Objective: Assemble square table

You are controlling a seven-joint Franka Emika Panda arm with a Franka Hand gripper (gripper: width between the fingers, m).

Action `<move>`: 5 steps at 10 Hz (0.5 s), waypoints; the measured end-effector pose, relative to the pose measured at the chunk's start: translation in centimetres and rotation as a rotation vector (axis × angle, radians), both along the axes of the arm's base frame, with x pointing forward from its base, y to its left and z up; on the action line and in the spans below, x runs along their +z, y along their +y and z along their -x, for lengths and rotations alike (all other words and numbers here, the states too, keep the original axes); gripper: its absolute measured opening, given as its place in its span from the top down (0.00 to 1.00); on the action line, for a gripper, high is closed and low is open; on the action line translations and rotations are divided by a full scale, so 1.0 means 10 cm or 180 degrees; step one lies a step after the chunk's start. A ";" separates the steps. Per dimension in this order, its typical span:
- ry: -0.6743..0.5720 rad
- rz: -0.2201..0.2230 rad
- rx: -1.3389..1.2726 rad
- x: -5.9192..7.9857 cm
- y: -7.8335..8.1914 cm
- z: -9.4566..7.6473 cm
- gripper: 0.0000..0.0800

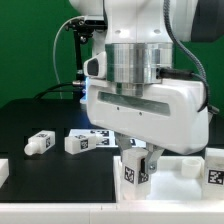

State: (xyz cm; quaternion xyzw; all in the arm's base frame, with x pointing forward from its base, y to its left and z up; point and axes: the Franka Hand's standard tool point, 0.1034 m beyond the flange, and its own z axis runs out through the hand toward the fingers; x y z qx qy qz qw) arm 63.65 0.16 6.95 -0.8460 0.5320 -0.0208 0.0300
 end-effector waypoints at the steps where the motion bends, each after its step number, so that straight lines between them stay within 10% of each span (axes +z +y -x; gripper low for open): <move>1: 0.0000 -0.0104 -0.0597 0.00 0.00 0.00 0.64; 5: -0.0021 -0.0156 -0.1592 0.00 0.01 0.00 0.64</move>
Offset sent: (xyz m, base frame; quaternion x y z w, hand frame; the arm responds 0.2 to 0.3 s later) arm 0.0038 0.0040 0.0024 0.0359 0.0016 0.2072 0.9776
